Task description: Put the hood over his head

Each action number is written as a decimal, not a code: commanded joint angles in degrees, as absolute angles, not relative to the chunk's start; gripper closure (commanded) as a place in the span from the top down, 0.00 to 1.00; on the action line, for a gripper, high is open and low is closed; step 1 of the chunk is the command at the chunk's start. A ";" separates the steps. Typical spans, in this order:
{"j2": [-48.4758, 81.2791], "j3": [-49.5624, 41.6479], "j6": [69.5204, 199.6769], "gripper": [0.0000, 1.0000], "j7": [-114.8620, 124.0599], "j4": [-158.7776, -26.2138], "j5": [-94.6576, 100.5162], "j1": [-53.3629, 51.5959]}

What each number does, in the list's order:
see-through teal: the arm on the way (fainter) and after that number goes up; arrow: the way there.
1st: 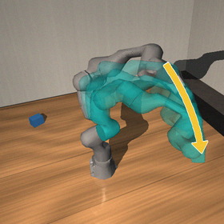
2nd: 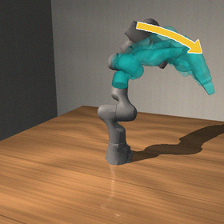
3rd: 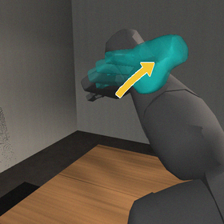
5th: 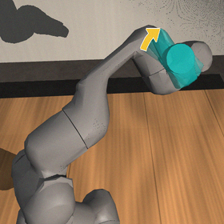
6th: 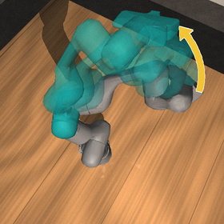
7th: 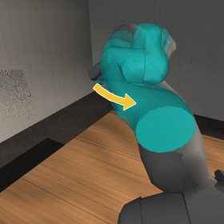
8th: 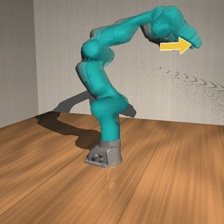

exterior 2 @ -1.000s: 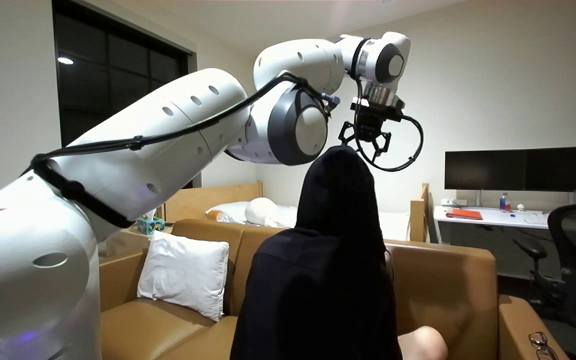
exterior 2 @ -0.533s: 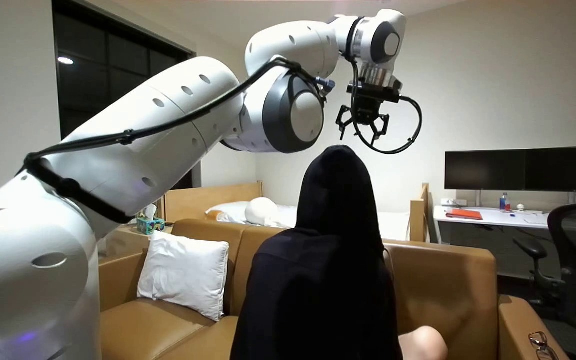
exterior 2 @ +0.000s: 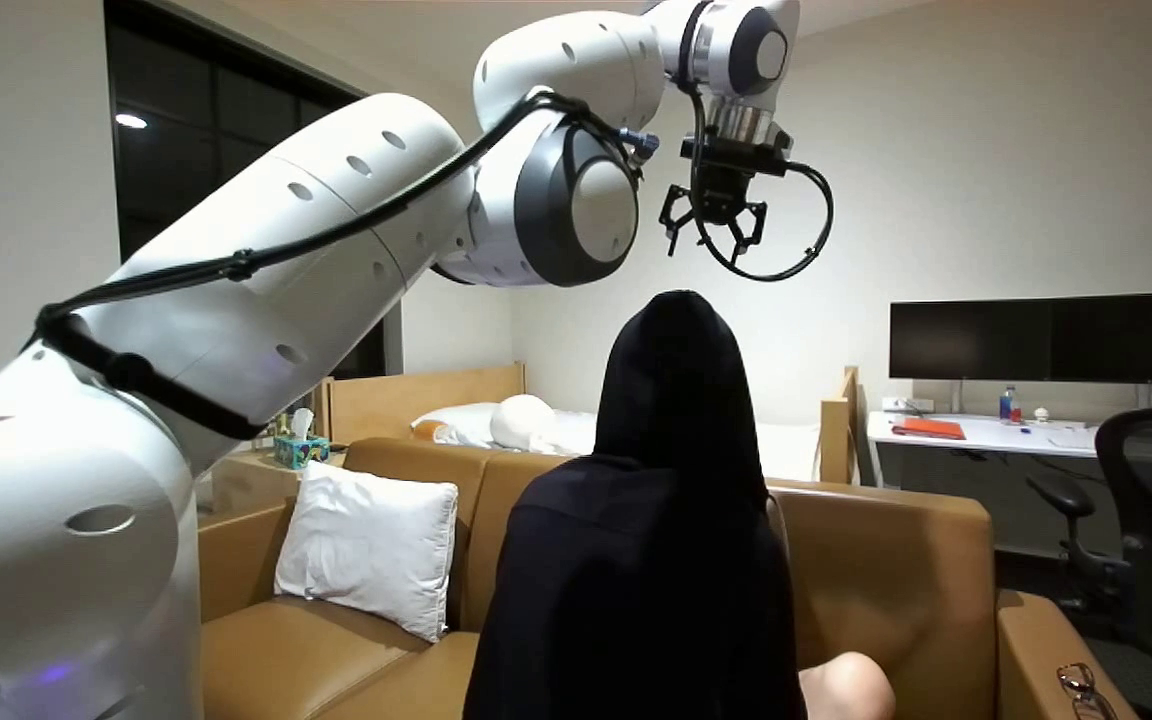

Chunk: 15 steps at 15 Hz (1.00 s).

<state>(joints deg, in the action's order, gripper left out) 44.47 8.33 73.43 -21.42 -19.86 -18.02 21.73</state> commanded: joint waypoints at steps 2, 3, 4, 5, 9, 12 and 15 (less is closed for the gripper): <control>42.97 10.20 72.50 1.00 -17.37 -19.86 -20.02 21.30; 42.84 10.60 72.56 1.00 -16.71 -19.86 -20.42 21.13; 42.58 10.85 72.77 1.00 -15.96 -19.86 -20.67 20.97; 42.48 11.02 73.04 1.00 -15.23 -19.86 -20.99 20.80; 42.10 11.38 72.87 1.00 -12.64 -19.86 -21.66 20.72; 41.67 11.33 72.60 1.00 -10.72 -19.95 -21.72 20.65; 41.53 10.98 73.08 1.00 -7.88 -20.11 -21.44 20.33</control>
<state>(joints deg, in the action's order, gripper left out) 42.32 11.10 73.43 -11.51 -19.85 -20.72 20.36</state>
